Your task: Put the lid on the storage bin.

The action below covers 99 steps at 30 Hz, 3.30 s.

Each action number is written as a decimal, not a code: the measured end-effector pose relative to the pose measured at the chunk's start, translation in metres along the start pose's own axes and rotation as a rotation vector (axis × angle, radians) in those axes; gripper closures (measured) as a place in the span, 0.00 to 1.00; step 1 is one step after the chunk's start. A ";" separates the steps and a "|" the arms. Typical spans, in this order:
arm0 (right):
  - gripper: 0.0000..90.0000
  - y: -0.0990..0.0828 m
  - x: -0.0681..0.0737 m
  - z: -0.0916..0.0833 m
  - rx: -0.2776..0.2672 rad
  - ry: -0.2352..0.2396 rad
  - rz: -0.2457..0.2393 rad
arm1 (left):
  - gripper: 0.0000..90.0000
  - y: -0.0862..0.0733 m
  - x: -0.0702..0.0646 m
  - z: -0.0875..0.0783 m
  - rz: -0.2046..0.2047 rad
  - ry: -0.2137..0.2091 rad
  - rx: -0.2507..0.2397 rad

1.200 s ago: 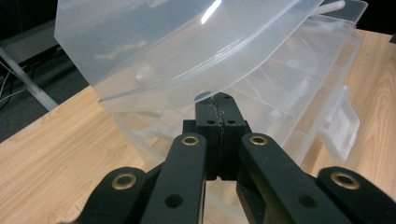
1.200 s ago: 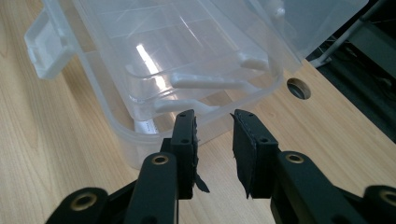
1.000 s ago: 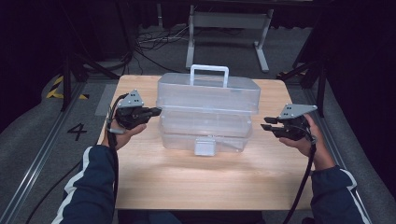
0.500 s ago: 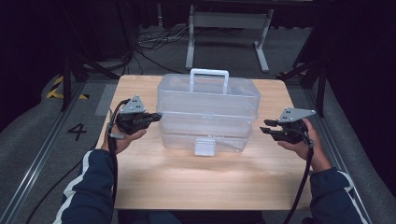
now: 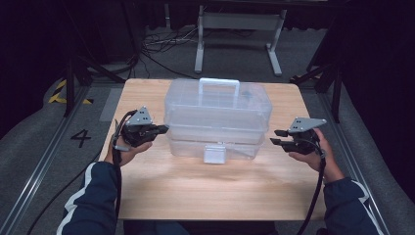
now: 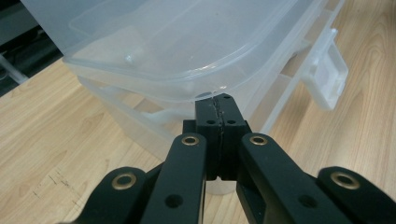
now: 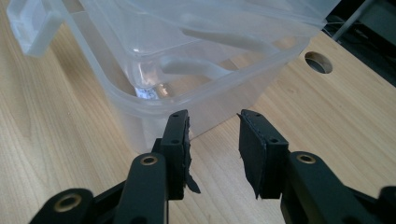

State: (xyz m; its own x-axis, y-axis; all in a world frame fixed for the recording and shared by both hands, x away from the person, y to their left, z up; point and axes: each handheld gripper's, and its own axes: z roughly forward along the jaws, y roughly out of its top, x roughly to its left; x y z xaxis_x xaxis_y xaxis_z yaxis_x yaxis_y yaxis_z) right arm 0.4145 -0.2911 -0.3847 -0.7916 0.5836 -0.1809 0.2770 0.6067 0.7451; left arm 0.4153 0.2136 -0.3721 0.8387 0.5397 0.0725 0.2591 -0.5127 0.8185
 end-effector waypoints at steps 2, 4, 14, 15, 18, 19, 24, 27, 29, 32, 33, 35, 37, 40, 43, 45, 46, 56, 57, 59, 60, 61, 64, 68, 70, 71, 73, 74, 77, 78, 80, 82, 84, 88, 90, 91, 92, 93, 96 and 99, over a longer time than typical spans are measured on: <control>0.71 -0.001 0.000 -0.001 -0.008 -0.002 0.005 | 1.00 -0.002 0.000 0.001 0.002 -0.002 0.004; 0.71 -0.002 0.001 0.000 -0.008 -0.007 0.007 | 1.00 -0.003 -0.001 0.001 0.002 0.000 0.009; 0.69 -0.006 0.003 0.001 -0.006 -0.001 0.022 | 1.00 -0.007 -0.003 0.004 0.008 -0.003 0.035; 0.68 -0.007 0.003 0.001 -0.010 -0.003 0.028 | 1.00 -0.008 -0.004 0.006 0.012 -0.001 0.049; 0.68 -0.009 0.004 0.002 -0.007 -0.006 0.028 | 1.00 -0.012 -0.005 0.008 0.014 -0.001 0.069; 0.68 -0.009 0.005 0.002 -0.008 -0.002 0.031 | 1.00 -0.013 -0.005 0.008 0.011 0.001 0.071; 0.67 -0.011 0.007 0.002 -0.001 -0.004 0.033 | 1.00 -0.023 -0.006 0.008 0.010 0.020 0.109; 0.67 -0.013 0.008 0.001 -0.001 -0.001 0.035 | 1.00 -0.029 -0.006 0.006 0.000 0.021 0.108; 0.67 -0.014 0.009 0.000 -0.004 0.001 0.041 | 1.00 -0.031 -0.006 0.004 -0.003 0.028 0.116; 0.66 -0.016 0.010 0.000 0.000 -0.003 0.040 | 1.00 -0.032 -0.009 0.004 0.006 0.038 0.127; 0.66 -0.016 0.011 0.000 0.001 -0.001 0.040 | 1.00 -0.033 -0.010 0.004 0.011 0.050 0.130; 0.65 -0.018 0.011 0.000 0.003 -0.009 0.043 | 1.00 -0.034 -0.013 0.004 0.020 0.058 0.137; 0.63 -0.020 0.012 -0.001 0.001 -0.009 0.042 | 1.00 -0.036 -0.015 0.003 0.028 0.082 0.144; 0.60 -0.023 0.013 -0.001 0.010 -0.015 0.037 | 0.92 -0.042 -0.016 0.002 0.033 0.084 0.153; 0.58 -0.026 0.015 -0.001 0.018 -0.016 0.033 | 0.88 -0.048 -0.019 0.002 0.042 0.089 0.176; 0.56 -0.028 0.017 -0.002 0.020 -0.023 0.035 | 0.83 -0.052 -0.020 0.001 0.044 0.091 0.183; 0.55 -0.029 0.017 -0.002 0.020 -0.021 0.036 | 0.81 -0.054 -0.021 0.001 0.047 0.098 0.188; 0.47 -0.049 0.017 -0.003 0.031 -0.045 0.062 | 0.55 -0.079 -0.021 0.004 0.023 0.129 0.252; 0.47 -0.049 0.017 -0.003 0.031 -0.045 0.062 | 0.52 -0.079 -0.021 0.004 0.023 0.129 0.252; 0.45 -0.054 0.016 -0.003 0.028 -0.048 0.064 | 0.48 -0.084 -0.020 0.004 0.017 0.134 0.274; 0.44 -0.057 0.016 -0.003 0.027 -0.044 0.073 | 0.45 -0.087 -0.020 0.003 0.015 0.126 0.276; 0.42 -0.063 0.015 -0.002 0.026 -0.044 0.084 | 0.42 -0.091 -0.020 0.003 0.006 0.121 0.285; 0.39 -0.071 0.014 -0.001 0.045 -0.053 0.102 | 0.37 -0.098 -0.019 0.002 -0.004 0.119 0.296; 0.36 -0.085 0.015 0.002 0.050 -0.058 0.136 | 0.31 -0.106 -0.018 0.003 -0.034 0.092 0.303; 0.33 -0.092 0.017 0.004 0.055 -0.062 0.151 | 0.27 -0.109 -0.019 0.004 -0.039 0.081 0.311; 0.32 -0.096 0.017 0.005 0.053 -0.055 0.165 | 0.25 -0.110 -0.019 0.005 -0.042 0.075 0.319; 0.30 -0.103 0.019 0.008 0.056 -0.059 0.178 | 0.23 -0.114 -0.019 0.006 -0.054 0.061 0.304; 0.30 -0.106 0.020 0.010 0.060 -0.067 0.184 | 0.22 -0.115 -0.019 0.006 -0.064 0.057 0.300; 0.26 -0.114 0.022 0.013 0.061 -0.038 0.208 | 0.20 -0.121 -0.018 0.007 -0.123 0.041 0.258; 0.25 -0.116 0.022 0.014 0.048 -0.037 0.226 | 0.19 -0.121 -0.018 0.007 -0.123 0.041 0.258; 0.24 -0.119 0.020 0.015 0.034 -0.040 0.249 | 0.18 -0.128 -0.020 0.006 -0.144 0.045 0.207; 0.21 -0.119 0.018 0.016 0.042 -0.034 0.271 | 0.18 -0.128 -0.020 0.006 -0.147 0.046 0.205; 0.21 -0.119 0.017 0.016 0.043 -0.031 0.277 | 0.18 -0.128 -0.020 0.006 -0.147 0.048 0.206; 0.20 -0.119 0.017 0.016 0.043 -0.032 0.277 | 0.18 -0.128 -0.020 0.006 -0.149 0.050 0.206; 0.20 -0.119 0.017 0.016 0.044 -0.032 0.278 | 0.17 -0.128 -0.020 0.006 -0.152 0.047 0.205; 0.20 -0.119 0.017 0.016 0.044 -0.032 0.277 | 0.17 -0.128 -0.020 0.006 -0.150 0.048 0.205; 0.20 -0.119 0.017 0.016 0.044 -0.033 0.278 | 0.17 -0.128 -0.020 0.006 -0.150 0.048 0.205; 0.19 -0.119 0.017 0.016 0.045 -0.034 0.280 | 0.17 -0.128 -0.020 0.006 -0.149 0.049 0.206; 0.19 -0.119 0.017 0.016 0.046 -0.034 0.281 | 0.17 -0.128 -0.020 0.006 -0.151 0.047 0.206; 0.19 -0.119 0.017 0.016 0.046 -0.034 0.281 | 0.17 -0.128 -0.020 0.006 -0.151 0.047 0.206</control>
State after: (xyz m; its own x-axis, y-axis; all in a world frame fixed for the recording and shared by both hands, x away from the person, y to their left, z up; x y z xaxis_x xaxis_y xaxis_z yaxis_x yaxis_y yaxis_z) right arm 0.3768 -0.3444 -0.4869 -0.6617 0.7497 0.0067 0.5079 0.4417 0.7396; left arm 0.3681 0.2644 -0.4820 0.7611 0.6485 -0.0115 0.4759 -0.5464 0.6892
